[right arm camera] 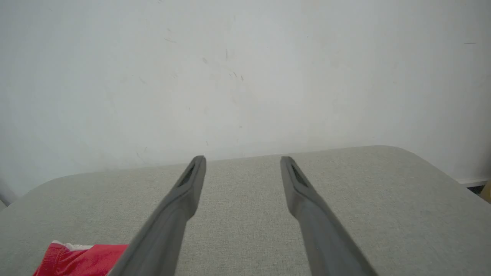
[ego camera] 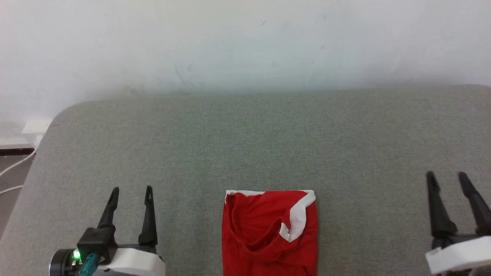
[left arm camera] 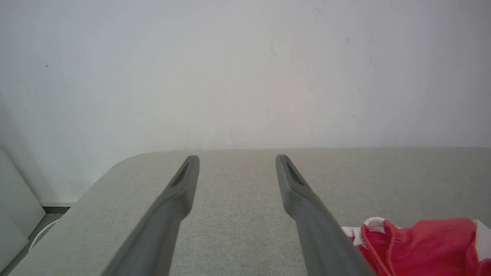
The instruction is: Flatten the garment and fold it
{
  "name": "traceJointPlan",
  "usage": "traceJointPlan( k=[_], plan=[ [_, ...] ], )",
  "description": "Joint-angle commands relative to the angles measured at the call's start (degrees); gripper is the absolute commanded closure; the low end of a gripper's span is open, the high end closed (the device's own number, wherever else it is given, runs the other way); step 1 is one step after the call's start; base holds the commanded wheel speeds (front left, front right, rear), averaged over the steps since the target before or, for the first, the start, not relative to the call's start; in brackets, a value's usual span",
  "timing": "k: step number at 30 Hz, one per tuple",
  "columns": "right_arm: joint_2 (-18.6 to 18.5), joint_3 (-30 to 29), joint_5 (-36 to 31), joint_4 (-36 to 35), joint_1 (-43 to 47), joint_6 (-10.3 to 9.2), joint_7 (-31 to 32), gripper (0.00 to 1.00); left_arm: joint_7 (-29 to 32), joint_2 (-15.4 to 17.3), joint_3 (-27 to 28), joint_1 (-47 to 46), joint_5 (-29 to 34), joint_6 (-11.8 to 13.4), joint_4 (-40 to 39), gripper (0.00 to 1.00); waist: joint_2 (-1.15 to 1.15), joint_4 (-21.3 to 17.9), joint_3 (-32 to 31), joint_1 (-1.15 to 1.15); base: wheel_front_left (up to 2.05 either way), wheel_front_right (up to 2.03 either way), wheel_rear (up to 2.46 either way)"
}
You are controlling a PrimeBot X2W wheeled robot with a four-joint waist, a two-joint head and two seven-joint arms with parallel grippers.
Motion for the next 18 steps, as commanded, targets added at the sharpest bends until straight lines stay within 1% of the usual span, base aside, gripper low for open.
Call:
traceJointPlan(
  k=[1,4,7,10,12,16,18],
  plan=[
    [0.49,-1.12,0.09,-0.58,1.0,-0.04,-0.18,0.0,-0.27,-0.09,0.39,0.62,-0.4,0.34,0.09,0.0,0.0,-0.11,-0.19,0.01,0.0,0.0,0.0],
    [1.05,-3.36,1.52,-0.59,2.55,-0.04,0.88,0.0,-0.27,-0.11,0.97,1.34,-0.66,0.75,-0.09,0.0,0.0,-0.24,-0.17,0.01,0.0,0.0,0.0],
    [1.4,-5.49,6.12,1.75,3.1,-0.04,5.22,0.0,-0.27,-0.36,1.41,1.82,-1.0,1.08,-0.4,0.0,0.0,-0.14,0.06,0.01,0.0,0.0,0.0],
    [1.37,-8.03,13.9,5.69,1.88,-0.04,13.6,0.0,-0.27,-0.63,1.78,1.92,-1.39,1.14,-0.82,0.0,0.0,0.54,0.35,0.01,0.0,0.0,0.0],
    [0.23,-9.12,18.14,8.57,0.96,-0.04,19.95,0.0,-0.27,-0.76,1.79,1.79,-1.45,0.97,-0.89,0.0,0.0,1.58,0.46,0.01,0.0,0.0,0.0],
    [0.66,-10.72,27.79,15.37,-1.4,-0.04,33.85,0.0,-0.27,-1.19,1.46,1.17,-1.29,0.61,-0.85,0.0,0.0,4.14,1.08,0.01,0.0,0.0,0.0],
    [1.41,-10.9,31.18,18.77,-2.73,-0.04,40.27,0.0,-0.27,-1.48,1.11,0.63,-1.22,0.16,-0.56,0.0,0.0,5.7,1.38,0.01,0.0,0.0,0.0]
  ],
)
